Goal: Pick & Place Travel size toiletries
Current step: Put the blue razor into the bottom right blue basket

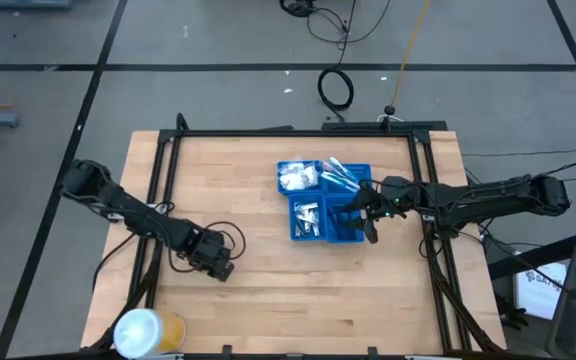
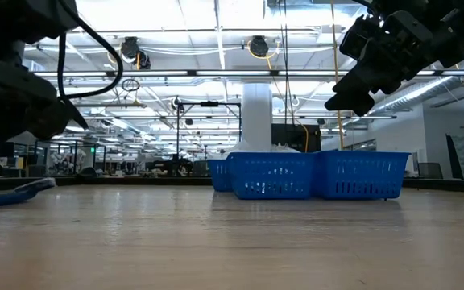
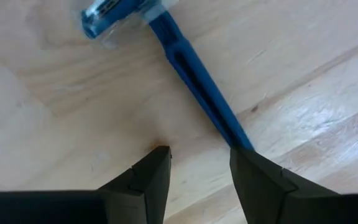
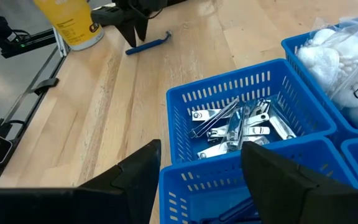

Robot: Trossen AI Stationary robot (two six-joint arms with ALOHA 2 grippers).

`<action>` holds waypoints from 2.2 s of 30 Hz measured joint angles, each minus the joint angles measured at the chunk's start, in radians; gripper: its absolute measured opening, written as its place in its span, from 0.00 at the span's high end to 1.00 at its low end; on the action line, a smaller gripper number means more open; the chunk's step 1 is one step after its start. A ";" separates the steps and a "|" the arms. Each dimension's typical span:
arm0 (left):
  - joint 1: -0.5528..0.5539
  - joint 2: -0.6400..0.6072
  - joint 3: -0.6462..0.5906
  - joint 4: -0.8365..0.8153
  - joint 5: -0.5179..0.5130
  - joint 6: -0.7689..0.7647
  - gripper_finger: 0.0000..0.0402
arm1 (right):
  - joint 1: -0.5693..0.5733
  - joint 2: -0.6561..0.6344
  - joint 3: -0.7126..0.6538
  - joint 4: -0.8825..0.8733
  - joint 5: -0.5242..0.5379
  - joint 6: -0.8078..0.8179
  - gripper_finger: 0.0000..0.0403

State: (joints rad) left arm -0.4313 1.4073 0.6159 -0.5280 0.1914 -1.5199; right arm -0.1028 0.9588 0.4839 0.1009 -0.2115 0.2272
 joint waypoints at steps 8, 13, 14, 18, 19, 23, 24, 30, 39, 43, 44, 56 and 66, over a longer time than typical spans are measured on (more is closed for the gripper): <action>0.000 -0.013 0.000 0.008 -0.010 -0.088 0.60 | 0.000 0.000 0.000 0.000 0.000 0.000 0.48; 0.000 -0.014 0.001 0.018 -0.009 -0.175 0.60 | 0.000 0.000 0.000 0.000 0.000 0.000 0.48; 0.000 -0.014 0.001 0.018 -0.010 -0.186 0.60 | 0.000 0.000 0.000 0.000 0.000 0.000 0.48; 0.011 -0.014 0.001 0.024 -0.017 -0.204 0.60 | 0.000 0.000 0.000 0.000 0.000 0.000 0.48; 0.017 -0.014 0.001 0.029 -0.017 -0.204 0.60 | 0.000 0.000 0.000 0.000 0.000 0.001 0.48; 0.032 -0.015 0.003 0.039 -0.023 -0.205 0.60 | 0.000 0.000 0.000 0.000 0.000 0.014 0.48; 0.033 -0.015 0.003 0.039 -0.033 -0.206 0.60 | 0.000 0.000 0.000 0.000 0.000 0.015 0.48; 0.031 0.055 0.009 0.022 -0.027 -0.208 0.60 | 0.000 0.000 0.000 0.000 0.000 0.015 0.48; 0.033 0.126 0.019 0.005 0.051 -0.146 0.62 | 0.000 0.000 0.000 0.000 0.000 0.015 0.48; 0.033 0.123 0.018 -0.030 0.054 -0.136 0.75 | 0.000 0.000 0.000 0.000 0.000 0.015 0.48; 0.033 0.123 0.018 -0.039 0.054 -0.134 0.80 | 0.000 0.000 0.000 0.000 0.000 0.015 0.48; 0.040 0.112 0.024 -0.018 -0.064 0.122 0.95 | 0.000 0.000 0.000 0.000 0.000 0.015 0.48; 0.043 -0.004 0.171 -0.156 -0.412 0.277 0.99 | 0.000 0.000 0.000 0.004 0.004 0.015 0.48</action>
State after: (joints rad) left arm -0.3883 1.4035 0.7868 -0.6839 -0.2210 -1.2427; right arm -0.1032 0.9587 0.4839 0.1053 -0.2080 0.2424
